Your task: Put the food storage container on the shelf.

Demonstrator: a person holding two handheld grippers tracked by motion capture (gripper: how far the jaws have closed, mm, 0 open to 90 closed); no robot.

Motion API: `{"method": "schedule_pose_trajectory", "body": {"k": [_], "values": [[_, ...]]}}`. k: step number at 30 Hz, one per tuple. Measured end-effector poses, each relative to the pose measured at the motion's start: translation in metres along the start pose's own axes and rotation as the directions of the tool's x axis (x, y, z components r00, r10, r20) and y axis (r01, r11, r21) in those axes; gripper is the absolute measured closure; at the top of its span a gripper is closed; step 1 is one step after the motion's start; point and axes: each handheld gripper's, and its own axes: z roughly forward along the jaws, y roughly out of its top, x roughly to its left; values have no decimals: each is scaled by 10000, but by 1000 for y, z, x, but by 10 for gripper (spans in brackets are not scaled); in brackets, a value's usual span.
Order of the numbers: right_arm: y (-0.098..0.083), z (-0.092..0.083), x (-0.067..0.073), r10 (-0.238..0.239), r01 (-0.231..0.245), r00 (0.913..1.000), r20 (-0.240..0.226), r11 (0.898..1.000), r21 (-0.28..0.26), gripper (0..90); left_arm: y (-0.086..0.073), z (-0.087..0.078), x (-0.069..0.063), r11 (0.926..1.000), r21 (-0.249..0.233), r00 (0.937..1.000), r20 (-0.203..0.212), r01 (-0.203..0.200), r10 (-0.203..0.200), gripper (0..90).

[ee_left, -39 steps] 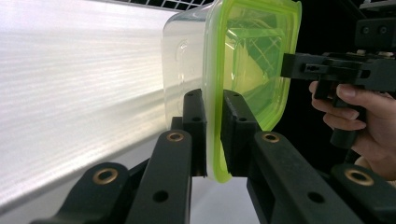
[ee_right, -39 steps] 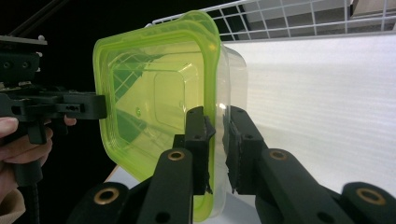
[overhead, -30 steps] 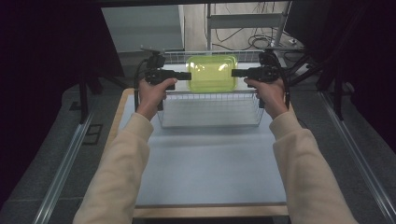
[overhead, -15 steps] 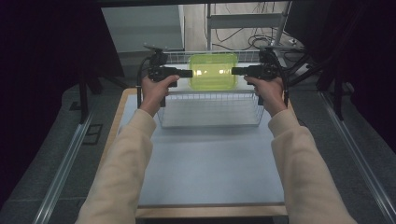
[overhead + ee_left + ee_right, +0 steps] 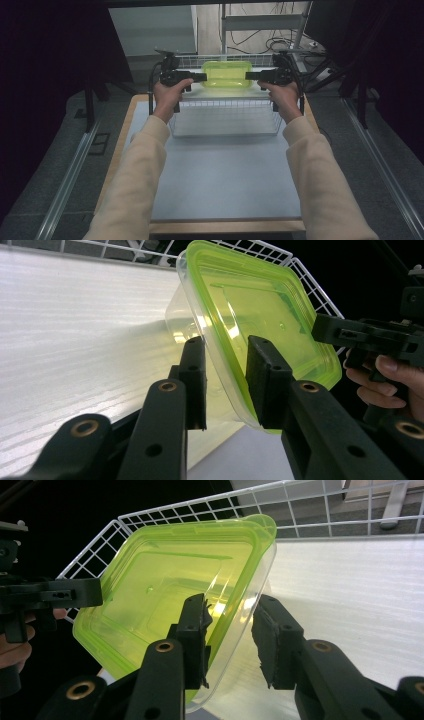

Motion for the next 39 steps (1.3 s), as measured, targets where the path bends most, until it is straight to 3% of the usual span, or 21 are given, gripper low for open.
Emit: {"method": "schedule_pose_trajectory", "body": {"k": [4,6,9,14,19,28,32,34,35,39], "values": [[0,0,1,-160,158,9997,210,9999,59,609,-1,1,-1,9998,-95,9996,-210,-201,198,607],[-1,-1,2,-223,222,9992,341,9998,16,563,-1,0,-3,9992,-205,9986,-402,-342,334,484],[-1,-9,4,-411,431,9981,467,9981,-435,508,-1,-6,-6,9978,-439,9976,-515,-489,466,374],[-6,-28,12,-1078,1107,9934,393,9904,-822,432,-9,-28,-14,9931,-750,9953,-404,-906,877,307],[-22,-49,23,-2054,2053,9787,65,9757,-762,356,-30,-52,-25,9867,-1018,9919,-170,-1269,1258,291],[-77,-81,35,-3179,3144,9468,-492,9469,-679,274,-95,-91,-43,9717,-994,9763,90,-2145,2164,273],[-107,-96,36,-3433,3370,9350,-884,9382,-790,251,-127,-103,-47,9639,-988,9683,130,-2471,2495,270],[-132,-105,34,-3604,3529,9268,-1055,9319,-835,245,-143,-106,-47,9627,-960,9663,249,-2528,2562,268],[-132,-105,34,-3604,3529,9268,-1055,9319,-835,245,-151,-107,-46,9636,-963,9671,277,-2493,2530,268],[-168,-112,28,-3714,3648,9212,-1164,9281,-745,233,-186,-107,-40,9640,-852,9661,356,-2519,2556,266]]}}
